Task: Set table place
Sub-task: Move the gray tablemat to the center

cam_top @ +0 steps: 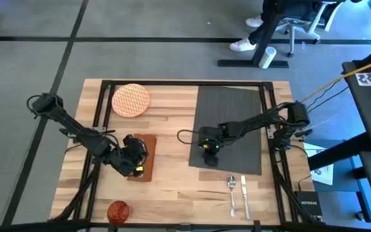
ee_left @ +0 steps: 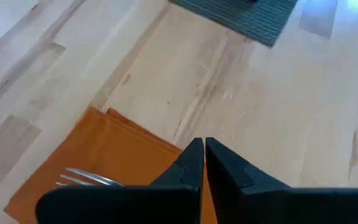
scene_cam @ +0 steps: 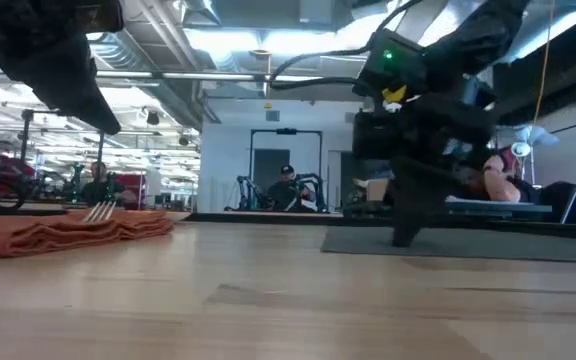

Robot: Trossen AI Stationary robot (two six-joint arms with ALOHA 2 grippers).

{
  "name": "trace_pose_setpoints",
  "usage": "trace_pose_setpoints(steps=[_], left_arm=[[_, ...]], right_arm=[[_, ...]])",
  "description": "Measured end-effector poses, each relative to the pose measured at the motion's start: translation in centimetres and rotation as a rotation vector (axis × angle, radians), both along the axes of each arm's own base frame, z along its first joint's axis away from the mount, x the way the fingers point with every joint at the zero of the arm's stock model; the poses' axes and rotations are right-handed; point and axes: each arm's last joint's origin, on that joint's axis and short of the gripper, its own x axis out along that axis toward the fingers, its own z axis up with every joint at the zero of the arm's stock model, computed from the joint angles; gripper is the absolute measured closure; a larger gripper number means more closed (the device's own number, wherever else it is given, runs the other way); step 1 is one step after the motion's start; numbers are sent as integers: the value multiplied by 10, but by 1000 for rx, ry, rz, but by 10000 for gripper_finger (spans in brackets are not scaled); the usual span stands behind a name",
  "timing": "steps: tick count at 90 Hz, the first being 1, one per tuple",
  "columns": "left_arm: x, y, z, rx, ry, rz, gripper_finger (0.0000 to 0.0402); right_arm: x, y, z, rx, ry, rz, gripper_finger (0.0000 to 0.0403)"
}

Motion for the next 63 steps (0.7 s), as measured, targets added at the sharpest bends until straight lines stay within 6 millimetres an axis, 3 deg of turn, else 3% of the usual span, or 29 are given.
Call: trace_pose_setpoints(steps=[29,44,63], left_arm=[[9,6,0,22,-16,2,402],[36,7,0,38,-115,-73,402],[63,11,-11,72,-163,-122,402]], right_arm=[[21,-19,16,-157,-93,-45,403],[28,-15,50,-192,-127,-3,403],[20,-4,85,-288,-78,18,403]])
